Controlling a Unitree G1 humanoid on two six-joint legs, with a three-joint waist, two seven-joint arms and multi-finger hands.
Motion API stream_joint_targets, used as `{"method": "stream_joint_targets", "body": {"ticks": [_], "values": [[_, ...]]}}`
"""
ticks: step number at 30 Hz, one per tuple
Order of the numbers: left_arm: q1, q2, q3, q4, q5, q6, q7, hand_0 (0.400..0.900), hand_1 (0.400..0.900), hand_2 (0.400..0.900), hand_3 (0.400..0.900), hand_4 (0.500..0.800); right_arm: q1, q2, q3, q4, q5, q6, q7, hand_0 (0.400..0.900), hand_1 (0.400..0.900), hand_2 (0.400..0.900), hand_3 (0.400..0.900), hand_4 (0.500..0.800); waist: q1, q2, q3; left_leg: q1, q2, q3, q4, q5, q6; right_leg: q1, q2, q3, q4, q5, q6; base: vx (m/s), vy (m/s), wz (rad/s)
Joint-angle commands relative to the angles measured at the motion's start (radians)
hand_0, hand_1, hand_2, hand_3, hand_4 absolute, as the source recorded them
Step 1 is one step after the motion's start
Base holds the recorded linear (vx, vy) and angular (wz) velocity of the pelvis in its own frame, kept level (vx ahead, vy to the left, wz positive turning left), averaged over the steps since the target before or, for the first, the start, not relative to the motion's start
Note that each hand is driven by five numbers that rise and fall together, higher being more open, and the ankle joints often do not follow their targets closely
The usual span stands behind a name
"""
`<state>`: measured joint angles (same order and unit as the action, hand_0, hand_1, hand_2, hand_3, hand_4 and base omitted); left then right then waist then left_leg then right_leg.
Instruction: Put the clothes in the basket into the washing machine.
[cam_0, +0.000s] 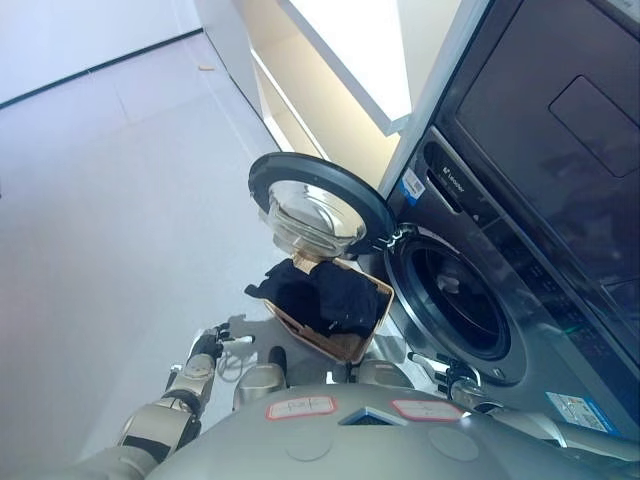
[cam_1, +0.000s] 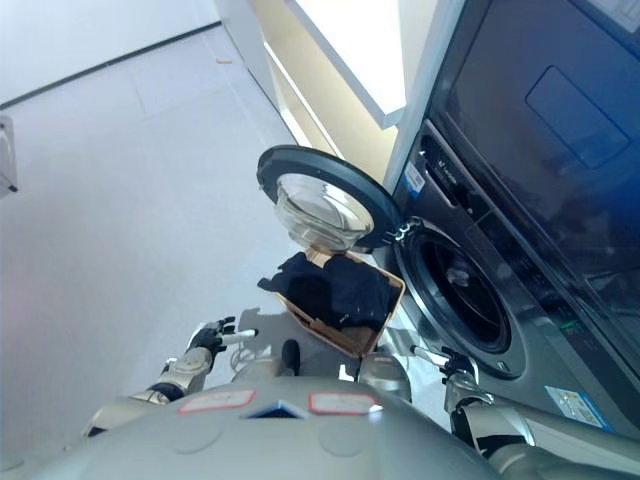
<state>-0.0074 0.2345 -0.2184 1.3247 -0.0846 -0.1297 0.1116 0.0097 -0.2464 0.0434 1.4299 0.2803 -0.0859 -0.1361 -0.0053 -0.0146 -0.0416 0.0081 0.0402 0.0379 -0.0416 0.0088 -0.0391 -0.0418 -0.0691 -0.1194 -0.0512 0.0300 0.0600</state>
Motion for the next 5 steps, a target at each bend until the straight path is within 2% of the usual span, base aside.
{"method": "stream_joint_targets", "body": {"ticks": [1,5], "values": [[-0.021,0.009,0.060,0.045,0.031,-0.009,-0.003,0.900,0.900,0.900,0.900,0.800,-0.027,0.008,-0.019,0.039,-0.027,-0.005,0.003,0.900,0.900,0.900,0.900,0.800,-0.001,-0.032,-0.011,-0.042,-0.035,-0.002,-0.027,0.016,0.000,-0.015,-0.032,0.013,0.021,0.032,0.054,0.04,0.012,-0.08],[-0.015,0.006,0.051,0.043,0.041,-0.008,-0.006,0.900,0.900,0.900,0.900,0.800,-0.022,0.017,-0.010,0.030,-0.019,-0.009,0.010,0.900,0.900,0.900,0.900,0.800,-0.002,-0.028,-0.023,-0.027,-0.036,0.001,-0.029,0.009,0.001,-0.002,-0.035,0.017,0.021,0.027,0.055,0.01,0.003,-0.01]]}}
